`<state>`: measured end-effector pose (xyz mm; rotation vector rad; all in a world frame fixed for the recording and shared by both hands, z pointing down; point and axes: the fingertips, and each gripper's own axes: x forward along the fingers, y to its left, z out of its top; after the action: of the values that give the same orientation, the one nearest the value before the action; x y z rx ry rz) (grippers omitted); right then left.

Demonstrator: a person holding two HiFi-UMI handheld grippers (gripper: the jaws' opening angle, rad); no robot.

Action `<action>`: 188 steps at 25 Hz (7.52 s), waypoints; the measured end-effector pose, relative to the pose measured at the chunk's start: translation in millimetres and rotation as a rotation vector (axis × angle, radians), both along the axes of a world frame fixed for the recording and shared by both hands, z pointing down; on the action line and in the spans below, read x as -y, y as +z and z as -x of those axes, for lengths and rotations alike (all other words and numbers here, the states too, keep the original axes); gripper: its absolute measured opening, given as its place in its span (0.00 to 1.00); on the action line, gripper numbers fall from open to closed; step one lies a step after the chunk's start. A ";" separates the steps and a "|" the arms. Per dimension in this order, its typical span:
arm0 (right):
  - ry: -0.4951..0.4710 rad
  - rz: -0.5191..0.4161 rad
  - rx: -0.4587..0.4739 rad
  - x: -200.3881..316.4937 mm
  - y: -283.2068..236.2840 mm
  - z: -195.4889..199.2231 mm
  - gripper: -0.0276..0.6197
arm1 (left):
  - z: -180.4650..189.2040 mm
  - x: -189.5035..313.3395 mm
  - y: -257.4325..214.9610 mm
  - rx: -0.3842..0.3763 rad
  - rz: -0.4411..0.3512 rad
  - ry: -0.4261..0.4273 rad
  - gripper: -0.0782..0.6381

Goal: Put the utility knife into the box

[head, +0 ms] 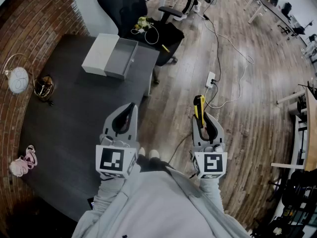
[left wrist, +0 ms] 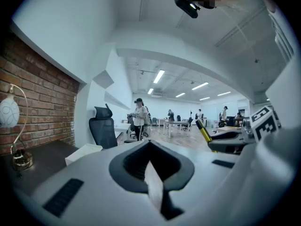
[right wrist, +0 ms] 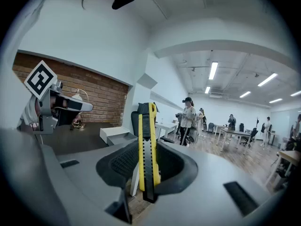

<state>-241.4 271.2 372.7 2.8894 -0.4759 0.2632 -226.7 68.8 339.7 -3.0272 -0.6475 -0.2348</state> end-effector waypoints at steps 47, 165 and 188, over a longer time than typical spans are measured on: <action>-0.191 0.007 0.100 52.9 25.6 -320.0 0.24 | -289.3 56.8 36.5 0.051 0.056 -0.190 0.14; -2.073 0.885 0.044 346.2 229.1 -349.6 0.24 | -254.0 156.1 113.1 0.195 0.160 -1.294 0.14; -2.112 1.106 0.070 341.3 255.2 -341.3 0.24 | -238.4 156.3 119.3 0.203 0.176 -1.316 0.14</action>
<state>100.0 -70.1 627.9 0.4367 -1.9803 0.1107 11.7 -87.6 458.9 -3.0374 1.4537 -0.4989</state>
